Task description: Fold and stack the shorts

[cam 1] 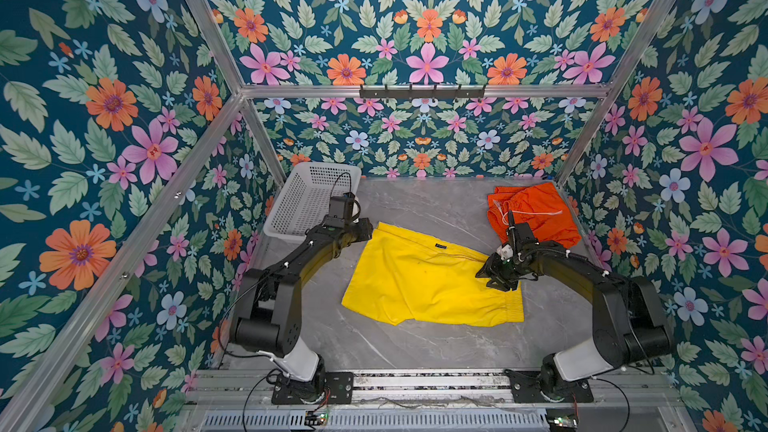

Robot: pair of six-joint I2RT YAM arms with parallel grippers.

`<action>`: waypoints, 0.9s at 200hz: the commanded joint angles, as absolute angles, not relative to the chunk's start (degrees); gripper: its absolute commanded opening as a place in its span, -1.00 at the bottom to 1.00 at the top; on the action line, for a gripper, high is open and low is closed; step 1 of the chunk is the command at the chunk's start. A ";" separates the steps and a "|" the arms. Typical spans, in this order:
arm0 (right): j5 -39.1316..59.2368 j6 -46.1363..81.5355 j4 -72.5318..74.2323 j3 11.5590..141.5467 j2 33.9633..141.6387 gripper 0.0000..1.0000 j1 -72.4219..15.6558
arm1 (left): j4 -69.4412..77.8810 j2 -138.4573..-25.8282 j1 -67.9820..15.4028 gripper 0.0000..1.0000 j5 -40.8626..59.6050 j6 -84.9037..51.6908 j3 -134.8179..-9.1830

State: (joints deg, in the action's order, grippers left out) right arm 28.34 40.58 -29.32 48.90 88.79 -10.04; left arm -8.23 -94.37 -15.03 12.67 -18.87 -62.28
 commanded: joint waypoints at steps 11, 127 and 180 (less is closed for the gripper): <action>27.14 42.44 -27.51 48.26 92.62 -0.07 -9.80 | -10.37 -100.98 -15.03 -0.04 15.30 -15.31 -67.84; 25.59 42.54 -28.28 47.65 93.97 -0.08 -9.41 | -11.61 -113.73 -14.86 -0.31 15.99 -14.85 -74.71; 25.33 42.54 -28.52 47.11 94.30 -0.09 -9.34 | -10.50 -111.56 -14.67 -1.00 15.49 -15.03 -74.45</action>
